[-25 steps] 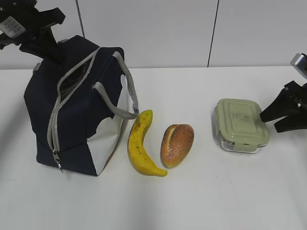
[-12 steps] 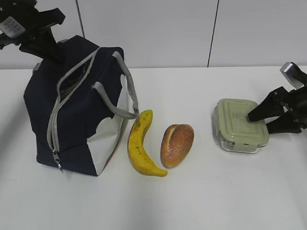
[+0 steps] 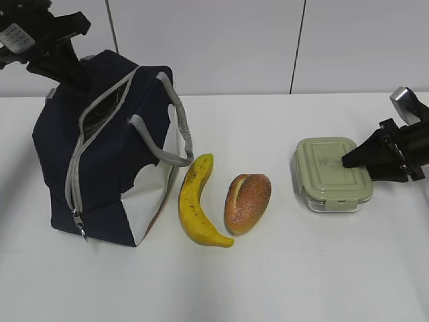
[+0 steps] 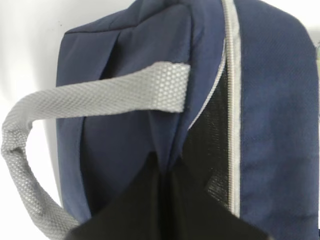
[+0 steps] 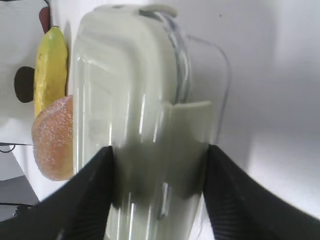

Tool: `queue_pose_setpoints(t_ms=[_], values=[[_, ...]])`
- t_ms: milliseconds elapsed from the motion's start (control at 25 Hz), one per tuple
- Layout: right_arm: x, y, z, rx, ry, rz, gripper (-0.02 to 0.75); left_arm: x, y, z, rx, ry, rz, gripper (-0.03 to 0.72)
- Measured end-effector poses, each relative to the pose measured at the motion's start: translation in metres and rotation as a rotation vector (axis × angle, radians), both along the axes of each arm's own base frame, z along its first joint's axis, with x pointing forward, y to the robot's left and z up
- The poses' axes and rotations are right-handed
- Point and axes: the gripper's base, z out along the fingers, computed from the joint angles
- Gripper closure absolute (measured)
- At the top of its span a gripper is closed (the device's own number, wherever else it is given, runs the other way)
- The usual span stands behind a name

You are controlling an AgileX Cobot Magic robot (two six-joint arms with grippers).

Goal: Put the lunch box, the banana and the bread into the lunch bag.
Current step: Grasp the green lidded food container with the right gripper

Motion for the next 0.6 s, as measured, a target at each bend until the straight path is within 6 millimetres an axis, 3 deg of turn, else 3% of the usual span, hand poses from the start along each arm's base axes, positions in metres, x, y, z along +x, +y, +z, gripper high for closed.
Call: queue_pose_setpoints(t_ms=[600], values=[[0.0004, 0.0005, 0.0008, 0.012, 0.003, -0.009, 0.363, 0.0000, 0.0000, 0.0000, 0.001, 0.000, -0.001, 0.691]])
